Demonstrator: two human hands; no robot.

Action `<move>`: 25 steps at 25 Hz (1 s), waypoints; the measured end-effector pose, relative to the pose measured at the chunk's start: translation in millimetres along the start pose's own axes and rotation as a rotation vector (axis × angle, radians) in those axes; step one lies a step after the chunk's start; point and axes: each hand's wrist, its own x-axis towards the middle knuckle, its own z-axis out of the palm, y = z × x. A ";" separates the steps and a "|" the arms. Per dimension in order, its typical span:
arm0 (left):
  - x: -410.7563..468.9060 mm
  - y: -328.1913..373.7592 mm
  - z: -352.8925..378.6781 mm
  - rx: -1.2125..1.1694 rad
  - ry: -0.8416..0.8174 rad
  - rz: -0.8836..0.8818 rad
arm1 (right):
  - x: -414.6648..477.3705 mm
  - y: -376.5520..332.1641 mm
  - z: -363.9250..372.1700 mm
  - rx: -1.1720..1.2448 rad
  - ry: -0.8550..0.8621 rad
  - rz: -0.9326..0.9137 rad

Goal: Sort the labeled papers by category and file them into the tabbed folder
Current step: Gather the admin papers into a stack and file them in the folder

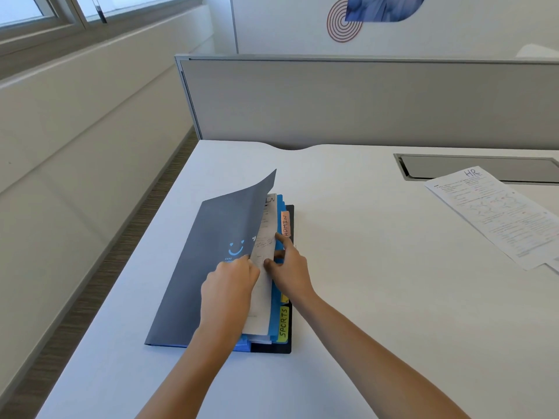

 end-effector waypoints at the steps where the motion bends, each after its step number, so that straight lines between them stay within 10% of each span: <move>1: -1.3 2.8 1.0 0.009 -0.002 -0.003 | 0.4 2.0 -1.3 -0.002 0.006 0.003; 15: 5.4 36.2 60.9 0.226 -0.091 0.063 | -37.8 34.2 -62.2 0.066 0.404 -0.139; 25: -11.7 36.1 41.6 -0.167 0.006 -0.090 | -59.6 72.7 -130.3 0.017 0.450 -0.098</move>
